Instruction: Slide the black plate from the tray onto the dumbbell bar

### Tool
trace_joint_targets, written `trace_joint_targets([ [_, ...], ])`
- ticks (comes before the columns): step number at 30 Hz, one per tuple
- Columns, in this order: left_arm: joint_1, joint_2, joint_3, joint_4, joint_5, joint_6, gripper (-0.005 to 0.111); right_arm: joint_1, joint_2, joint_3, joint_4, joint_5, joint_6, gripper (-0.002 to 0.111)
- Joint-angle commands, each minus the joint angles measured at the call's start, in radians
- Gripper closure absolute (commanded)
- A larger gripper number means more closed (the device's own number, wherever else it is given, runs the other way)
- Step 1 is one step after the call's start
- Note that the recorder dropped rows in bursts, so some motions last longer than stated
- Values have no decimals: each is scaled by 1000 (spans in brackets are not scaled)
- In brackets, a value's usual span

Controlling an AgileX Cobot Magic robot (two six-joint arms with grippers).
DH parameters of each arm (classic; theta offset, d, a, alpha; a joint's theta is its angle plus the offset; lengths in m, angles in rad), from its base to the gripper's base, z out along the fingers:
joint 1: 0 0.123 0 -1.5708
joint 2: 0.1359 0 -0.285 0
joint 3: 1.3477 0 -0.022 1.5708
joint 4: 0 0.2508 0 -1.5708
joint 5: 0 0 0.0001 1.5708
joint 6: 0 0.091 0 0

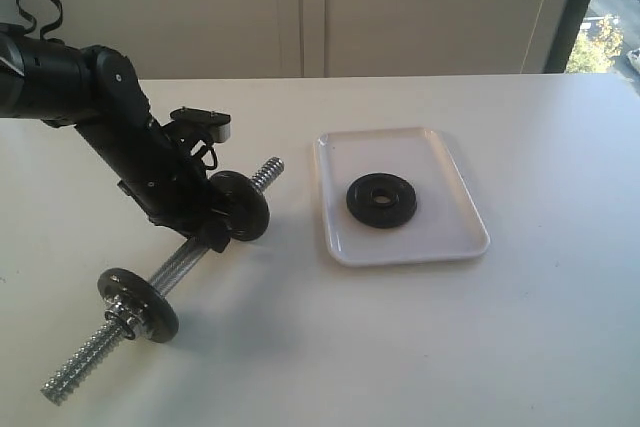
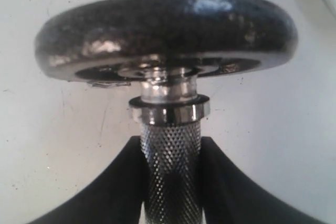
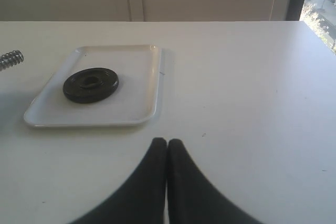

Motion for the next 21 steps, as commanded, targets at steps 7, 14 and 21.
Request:
trace_joint_targets([
  [7, -5, -13, -4, -6, 28, 4, 107, 1, -6, 2, -2, -8, 0, 108],
  [14, -5, -55, -6, -2, 40, 4, 107, 1, -6, 2, -2, -8, 0, 108],
  [21, -5, -86, -6, 2, 47, 22, 107, 1, -6, 2, -2, -8, 0, 108],
])
